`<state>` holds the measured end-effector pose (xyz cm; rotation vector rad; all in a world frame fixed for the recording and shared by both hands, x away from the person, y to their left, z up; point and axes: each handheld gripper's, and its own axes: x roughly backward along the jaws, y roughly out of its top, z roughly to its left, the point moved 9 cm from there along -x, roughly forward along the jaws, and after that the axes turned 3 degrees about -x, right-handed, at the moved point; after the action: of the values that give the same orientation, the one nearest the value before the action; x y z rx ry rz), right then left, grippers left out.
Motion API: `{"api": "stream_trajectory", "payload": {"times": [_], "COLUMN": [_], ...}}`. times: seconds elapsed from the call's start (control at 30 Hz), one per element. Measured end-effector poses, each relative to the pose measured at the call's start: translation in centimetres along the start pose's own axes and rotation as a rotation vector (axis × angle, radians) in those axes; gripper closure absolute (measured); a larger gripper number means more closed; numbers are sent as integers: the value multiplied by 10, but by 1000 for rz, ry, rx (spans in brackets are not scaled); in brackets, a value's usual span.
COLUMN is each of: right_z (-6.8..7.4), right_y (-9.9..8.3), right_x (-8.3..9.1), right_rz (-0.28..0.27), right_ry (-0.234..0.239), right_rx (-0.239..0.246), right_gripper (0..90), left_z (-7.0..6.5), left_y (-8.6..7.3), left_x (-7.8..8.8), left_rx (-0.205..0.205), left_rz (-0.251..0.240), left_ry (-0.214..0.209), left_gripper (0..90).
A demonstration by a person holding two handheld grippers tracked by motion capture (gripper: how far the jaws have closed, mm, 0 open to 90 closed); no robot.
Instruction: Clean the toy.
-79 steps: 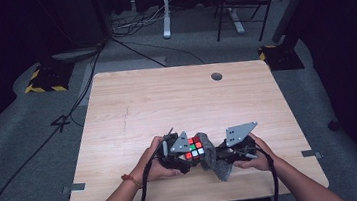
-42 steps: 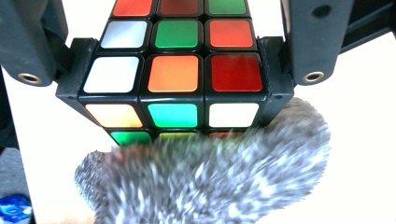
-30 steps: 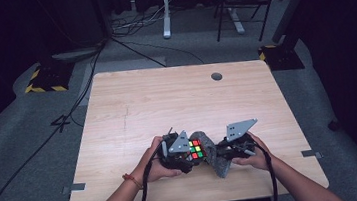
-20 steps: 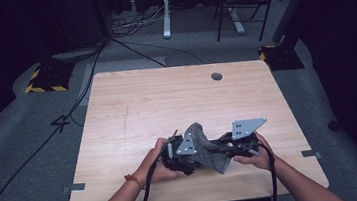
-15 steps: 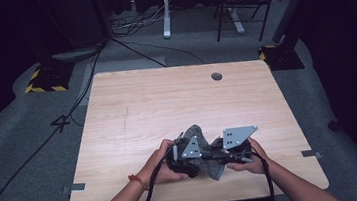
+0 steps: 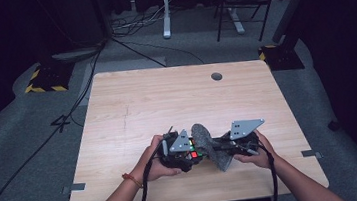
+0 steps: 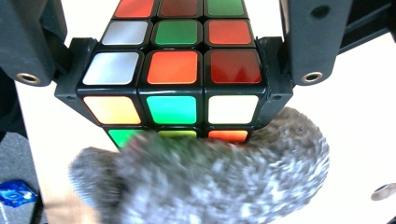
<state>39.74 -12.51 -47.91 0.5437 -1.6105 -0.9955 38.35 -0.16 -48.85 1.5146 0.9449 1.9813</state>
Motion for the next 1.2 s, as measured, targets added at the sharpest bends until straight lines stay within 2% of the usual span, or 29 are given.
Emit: {"api": "stream_trajectory", "payload": {"times": [0.13, 0.23, 0.37, 0.5, 0.67, 0.77, 0.9, 1.03, 1.13, 1.2], "right_z": [15, 24, 25, 14, -2, -8, -10, -5, -3, -2], "right_y": [13, 18, 21, 17, 2, -4, -9, -12, -11, -10], "right_x": [1, -5, -9, -8, -6, -5, -7, -12, -13, -12], "right_rz": [-23, -26, -30, -20, 16, 28, 52, 76, 58, 32], "right_ry": [18, 33, 24, -2, -19, 10, 25, 56, 84, 101], "right_rx": [62, 82, 85, 48, -8, -56, -67, -70, -82, -88], "right_gripper": [790, 790, 789, 788, 789, 788, 788, 787, 787, 787], "left_z": [2, -6, -16, -16, -12, -9, -4, -5, -5, -4], "left_y": [-4, -4, -3, -2, -2, 3, 7, 8, 10, 9], "left_x": [-5, -13, -20, -17, -11, -4, 3, 2, -2, -4], "left_rx": [17, -18, -59, -74, -52, -49, -25, -31, -24, -26], "left_rz": [16, 50, 77, 71, 45, 9, -29, -38, -51, -41], "left_ry": [-10, -12, -21, -19, -15, -6, 2, -3, -4, 9], "left_gripper": [335, 336, 336, 335, 336, 336, 336, 336, 335, 335]}}
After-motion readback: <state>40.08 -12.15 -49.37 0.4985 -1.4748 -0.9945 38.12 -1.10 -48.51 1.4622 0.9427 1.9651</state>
